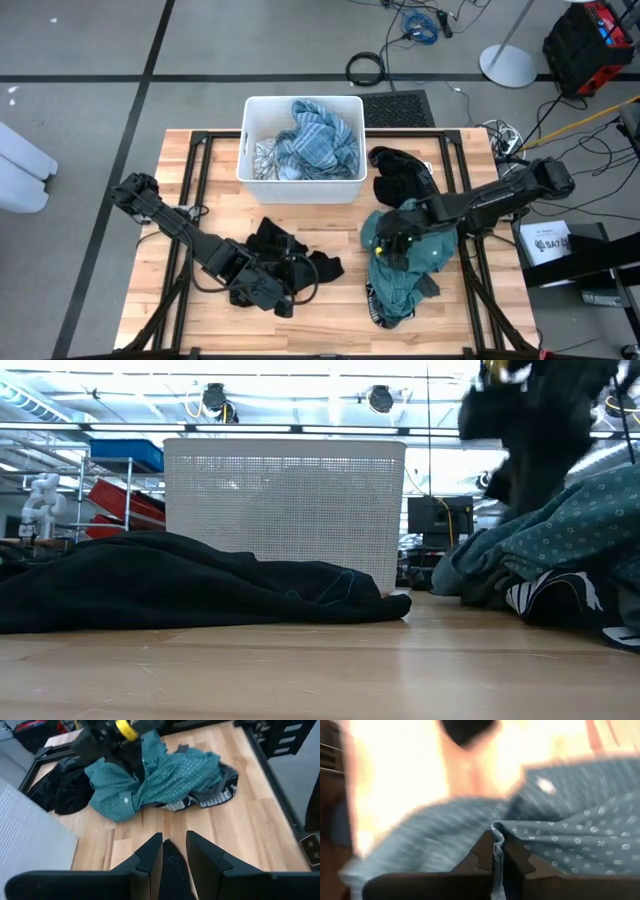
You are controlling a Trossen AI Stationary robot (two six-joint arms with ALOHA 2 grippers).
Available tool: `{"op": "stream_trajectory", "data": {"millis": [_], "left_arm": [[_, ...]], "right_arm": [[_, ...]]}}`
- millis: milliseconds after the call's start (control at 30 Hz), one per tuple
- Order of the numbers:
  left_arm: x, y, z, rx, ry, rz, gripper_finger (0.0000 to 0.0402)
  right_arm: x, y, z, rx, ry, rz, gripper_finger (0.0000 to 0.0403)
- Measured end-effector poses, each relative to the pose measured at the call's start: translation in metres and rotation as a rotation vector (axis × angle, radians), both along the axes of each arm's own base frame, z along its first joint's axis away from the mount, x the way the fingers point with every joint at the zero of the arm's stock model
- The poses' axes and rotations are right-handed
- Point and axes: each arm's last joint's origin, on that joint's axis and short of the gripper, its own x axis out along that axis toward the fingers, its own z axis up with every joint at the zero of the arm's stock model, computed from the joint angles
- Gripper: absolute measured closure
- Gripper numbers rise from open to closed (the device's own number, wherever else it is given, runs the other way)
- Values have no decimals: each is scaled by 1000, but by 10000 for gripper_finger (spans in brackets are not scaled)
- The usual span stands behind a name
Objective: Sort clothes
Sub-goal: Put the green shirt into the white bin
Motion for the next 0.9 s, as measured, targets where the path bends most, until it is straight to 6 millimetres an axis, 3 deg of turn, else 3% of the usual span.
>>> {"op": "stream_trajectory", "data": {"millis": [167,367,633,733,900], "left_arm": [[3,-3,3,-9,-25,-60,306],[4,-5,4,-7,-43,-76,306],[4,-5,4,-1,-42,-80,306],[4,-5,4,16,-38,-100,306],[5,-5,3,15,-35,-108,306]], "right_arm": [[8,20,48,29,-193,105,399],[10,42,123,34,-455,259,400],[-6,55,217,-14,-778,431,400],[-14,52,238,-49,-823,443,400],[-22,44,253,-156,-824,403,400]]}}
